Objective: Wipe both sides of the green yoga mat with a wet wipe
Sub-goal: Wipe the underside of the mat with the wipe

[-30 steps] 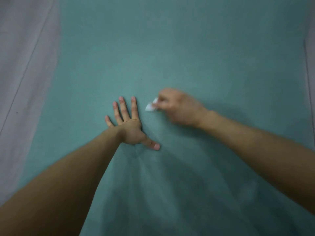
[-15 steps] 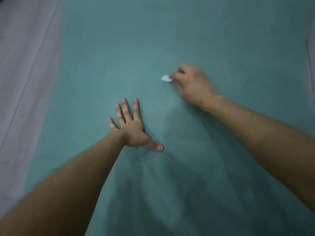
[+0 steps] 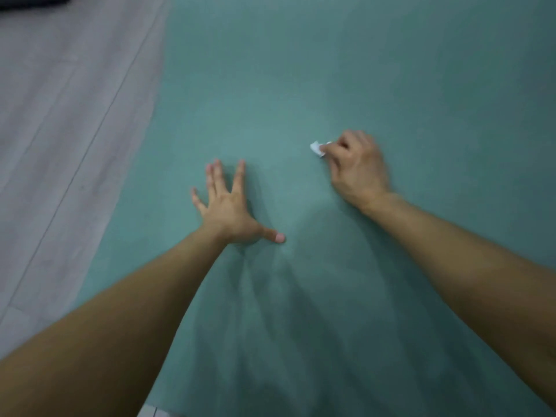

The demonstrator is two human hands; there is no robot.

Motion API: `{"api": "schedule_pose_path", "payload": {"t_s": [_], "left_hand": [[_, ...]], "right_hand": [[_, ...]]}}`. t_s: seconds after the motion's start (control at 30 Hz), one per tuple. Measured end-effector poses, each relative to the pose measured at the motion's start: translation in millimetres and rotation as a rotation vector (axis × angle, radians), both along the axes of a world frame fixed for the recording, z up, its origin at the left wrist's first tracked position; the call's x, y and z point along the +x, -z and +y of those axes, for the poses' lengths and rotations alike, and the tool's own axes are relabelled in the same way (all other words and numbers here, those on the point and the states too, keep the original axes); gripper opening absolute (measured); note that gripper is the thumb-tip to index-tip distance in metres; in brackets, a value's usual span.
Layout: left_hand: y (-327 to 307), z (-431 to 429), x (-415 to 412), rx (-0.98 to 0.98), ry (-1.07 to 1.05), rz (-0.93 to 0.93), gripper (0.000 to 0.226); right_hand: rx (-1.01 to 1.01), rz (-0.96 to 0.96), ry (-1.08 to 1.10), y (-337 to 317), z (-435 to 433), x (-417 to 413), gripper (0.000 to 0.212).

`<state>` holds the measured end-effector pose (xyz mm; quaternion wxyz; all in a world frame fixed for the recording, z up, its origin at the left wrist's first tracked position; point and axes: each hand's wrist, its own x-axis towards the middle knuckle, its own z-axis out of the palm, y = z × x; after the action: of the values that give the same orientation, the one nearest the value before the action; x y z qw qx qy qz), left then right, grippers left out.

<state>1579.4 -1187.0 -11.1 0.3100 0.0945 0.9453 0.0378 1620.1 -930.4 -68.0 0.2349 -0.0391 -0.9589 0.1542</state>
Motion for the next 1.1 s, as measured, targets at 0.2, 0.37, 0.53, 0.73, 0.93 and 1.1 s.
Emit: {"api": "schedule_pose_path", "payload": {"t_s": [0.2, 0.37, 0.53, 0.73, 0.93, 1.1], "left_hand": [[11.6, -6.4, -23.1, -0.080, -0.050, -0.233, 0.194], [5.2, -6.9, -25.5, -0.098, -0.013, -0.270, 0.191], [3.6, -7.5, -25.6, -0.055, -0.031, -0.294, 0.192], [0.5, -4.8, -25.6, -0.049, -0.045, -0.310, 0.193], [-1.4, -5.2, -23.2, -0.041, -0.049, -0.315, 0.192], [-2.0, -4.2, -24.5, -0.027, -0.034, -0.329, 0.191]], "right_hand": [[-0.163, -0.086, 0.292, -7.5, 22.7, -9.2, 0.029], [-0.051, -0.169, -0.576, -21.4, -99.9, 7.8, 0.023], [-0.157, -0.218, 0.022, -27.9, 2.6, -32.2, 0.030], [-0.226, -0.310, 0.110, -29.7, -35.2, -41.2, 0.039], [-0.038, -0.368, -0.405, -37.2, -38.8, -43.0, 0.017], [-0.209, -0.393, 0.549, -46.7, 27.6, -44.1, 0.017]]}}
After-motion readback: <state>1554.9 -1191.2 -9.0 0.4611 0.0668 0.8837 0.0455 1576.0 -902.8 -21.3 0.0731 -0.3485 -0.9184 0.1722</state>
